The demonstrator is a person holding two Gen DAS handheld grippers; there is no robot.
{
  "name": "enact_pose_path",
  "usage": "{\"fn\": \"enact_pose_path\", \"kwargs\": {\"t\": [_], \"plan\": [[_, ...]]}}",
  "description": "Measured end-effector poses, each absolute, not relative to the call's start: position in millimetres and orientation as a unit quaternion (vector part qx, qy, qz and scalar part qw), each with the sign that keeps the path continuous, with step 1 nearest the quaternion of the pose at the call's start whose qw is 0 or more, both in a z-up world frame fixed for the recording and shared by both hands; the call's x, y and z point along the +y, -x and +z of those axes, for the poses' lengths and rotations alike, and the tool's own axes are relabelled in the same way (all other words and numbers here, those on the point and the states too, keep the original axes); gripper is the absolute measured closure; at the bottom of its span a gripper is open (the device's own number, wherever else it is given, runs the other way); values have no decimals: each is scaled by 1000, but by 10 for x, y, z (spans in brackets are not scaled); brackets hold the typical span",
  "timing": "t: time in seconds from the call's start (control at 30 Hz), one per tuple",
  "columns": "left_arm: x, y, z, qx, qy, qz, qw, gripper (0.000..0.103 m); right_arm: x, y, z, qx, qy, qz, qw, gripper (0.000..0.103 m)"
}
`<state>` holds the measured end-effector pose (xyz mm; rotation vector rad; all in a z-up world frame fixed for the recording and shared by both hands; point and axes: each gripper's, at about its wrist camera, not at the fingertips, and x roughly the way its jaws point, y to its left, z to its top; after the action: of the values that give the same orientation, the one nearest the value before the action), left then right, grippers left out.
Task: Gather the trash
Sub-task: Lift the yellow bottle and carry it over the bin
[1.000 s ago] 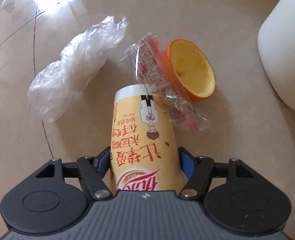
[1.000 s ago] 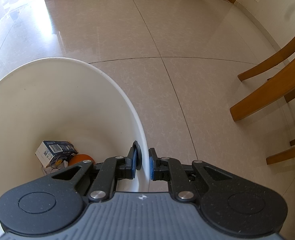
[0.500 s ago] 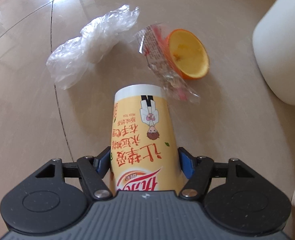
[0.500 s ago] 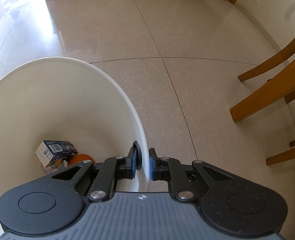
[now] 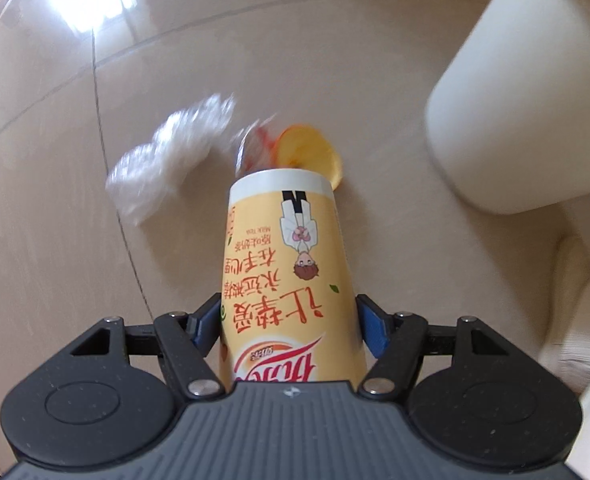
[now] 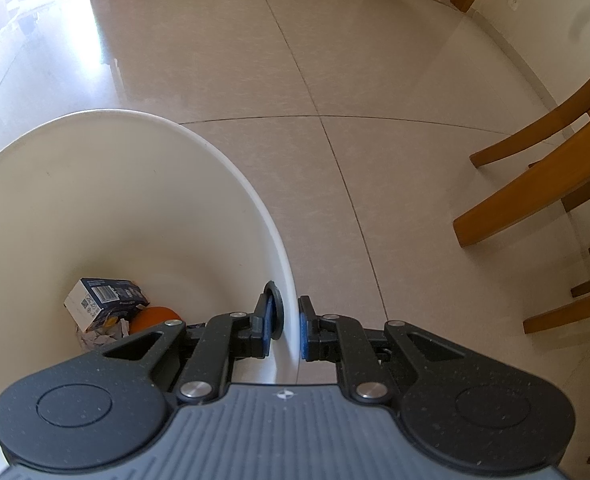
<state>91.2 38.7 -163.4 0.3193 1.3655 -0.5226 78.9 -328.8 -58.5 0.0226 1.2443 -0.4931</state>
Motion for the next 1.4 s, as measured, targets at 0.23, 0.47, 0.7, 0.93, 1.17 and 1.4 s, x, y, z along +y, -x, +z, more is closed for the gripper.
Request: {"fn": "enact_pose_path", "kwargs": {"t": [0.23,0.47,0.7,0.93,1.17,1.4], "plan": [[-92,-984,-816,582,-167,-295,739,35,-3272,-800,-598,577,-8,-231,783,87],[-810,-1050,-66,521,-176,-372,748,34,-3262,-805,-616,578,-4,-233,782,87],[-1567,-1111,271,480,-161,-435,745,34,-3239,-808,-641,578,2,-234,782,87],[-1892,-1069,165,480,-147,-442,743,25,-3250,-799,-644,577,-3,-233,783,87],[-1764,-1033,220,480,-125,-431,754,18,-3286,-782,-620,576,-7,-231,784,87],[-1576,-1096,250,473,-130,-409,769,18,-3301,-773,-611,576,-9,-231,784,86]]}}
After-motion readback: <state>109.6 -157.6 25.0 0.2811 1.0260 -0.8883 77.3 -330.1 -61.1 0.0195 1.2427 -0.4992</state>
